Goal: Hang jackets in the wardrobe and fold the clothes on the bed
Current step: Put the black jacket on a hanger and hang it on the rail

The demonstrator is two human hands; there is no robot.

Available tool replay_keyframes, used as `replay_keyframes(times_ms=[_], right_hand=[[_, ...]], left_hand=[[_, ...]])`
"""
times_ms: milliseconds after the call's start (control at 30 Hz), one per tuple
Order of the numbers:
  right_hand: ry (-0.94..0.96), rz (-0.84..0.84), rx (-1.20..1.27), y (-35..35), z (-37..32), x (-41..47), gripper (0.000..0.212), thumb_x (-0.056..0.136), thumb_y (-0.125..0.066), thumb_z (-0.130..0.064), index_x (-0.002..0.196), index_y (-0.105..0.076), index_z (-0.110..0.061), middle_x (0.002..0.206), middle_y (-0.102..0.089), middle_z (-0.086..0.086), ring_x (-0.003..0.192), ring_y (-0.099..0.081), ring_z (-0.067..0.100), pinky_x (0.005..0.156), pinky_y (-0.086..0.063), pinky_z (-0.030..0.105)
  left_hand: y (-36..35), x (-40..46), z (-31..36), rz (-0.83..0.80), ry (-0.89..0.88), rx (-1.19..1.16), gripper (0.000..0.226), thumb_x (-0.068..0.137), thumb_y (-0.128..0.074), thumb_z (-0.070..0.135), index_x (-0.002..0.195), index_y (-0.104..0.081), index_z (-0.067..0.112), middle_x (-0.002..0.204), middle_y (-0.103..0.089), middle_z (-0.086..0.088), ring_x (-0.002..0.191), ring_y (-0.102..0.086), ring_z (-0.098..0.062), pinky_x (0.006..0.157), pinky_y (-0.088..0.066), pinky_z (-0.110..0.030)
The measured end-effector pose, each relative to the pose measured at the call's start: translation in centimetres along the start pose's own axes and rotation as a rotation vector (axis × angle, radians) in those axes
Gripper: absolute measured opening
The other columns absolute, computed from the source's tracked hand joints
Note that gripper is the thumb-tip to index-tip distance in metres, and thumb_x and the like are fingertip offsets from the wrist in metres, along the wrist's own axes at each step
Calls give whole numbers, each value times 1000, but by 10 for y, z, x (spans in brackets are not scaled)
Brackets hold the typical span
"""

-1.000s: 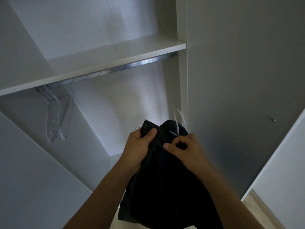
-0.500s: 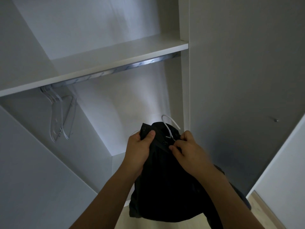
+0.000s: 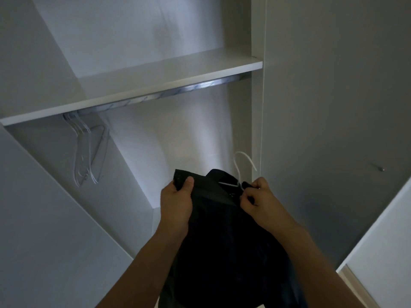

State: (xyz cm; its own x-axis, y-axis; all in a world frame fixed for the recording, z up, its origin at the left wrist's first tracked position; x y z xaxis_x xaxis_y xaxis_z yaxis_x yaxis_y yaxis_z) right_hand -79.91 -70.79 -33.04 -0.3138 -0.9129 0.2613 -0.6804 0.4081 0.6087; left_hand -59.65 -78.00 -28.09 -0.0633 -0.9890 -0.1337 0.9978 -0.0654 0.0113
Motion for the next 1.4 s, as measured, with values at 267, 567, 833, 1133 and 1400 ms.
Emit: replay_keyframes(times_ms=[267,567,833,1133,1400], right_hand=[[-18,81,-55,14,3,33,27,88,-65,-14,64,-53,-14,88,-34,-12,62,-49,6,65,-40,16],[-6,129,-22,16,-15,52,22,82,-69,-8,64,-57,-3,89,-39,-2,65,-48,11,66,-41,17],[-26,159,167,38,-31,49,25,80,-67,4,59,-56,-5,100,-42,3,75,-49,-5,72,-35,1],[38,113,250,54,-51,28,34,81,-68,2,56,-56,-17,132,-40,-9,93,-59,-6,72,-39,3],[-7,172,264,65,-35,17,28,80,-68,5,57,-59,-9,150,-33,-9,90,-65,14,68,-42,6]], left_hand=[[65,40,-9,223,94,-117,12,97,-59,18,87,-63,14,99,-65,-12,96,-63,-29,89,-54,-44],[120,83,-30,349,108,608,12,94,-49,11,93,-55,0,90,-55,-16,91,-58,-33,92,-47,-46],[-10,82,20,-190,-55,647,77,92,-57,48,153,-23,17,152,-36,-12,134,-41,-31,110,-35,-42],[-81,81,17,-356,127,149,36,93,-64,11,125,-53,1,102,-67,-11,77,-63,-18,55,-51,-18],[-95,60,59,-380,-687,674,45,93,-45,-5,127,-62,17,115,-58,1,107,-56,-14,98,-41,-19]])
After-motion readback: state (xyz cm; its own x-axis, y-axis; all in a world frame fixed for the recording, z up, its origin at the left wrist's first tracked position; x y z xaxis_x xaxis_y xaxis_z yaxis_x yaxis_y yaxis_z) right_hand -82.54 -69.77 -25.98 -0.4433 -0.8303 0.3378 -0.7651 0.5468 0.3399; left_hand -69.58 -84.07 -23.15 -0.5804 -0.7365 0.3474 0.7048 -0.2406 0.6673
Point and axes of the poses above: each hand's wrist, its own x-axis towards the middle knuckle, its own y-axis out of the back of the hand, z = x × y, the point moved 7 cm from there along x, towards the middle knuckle
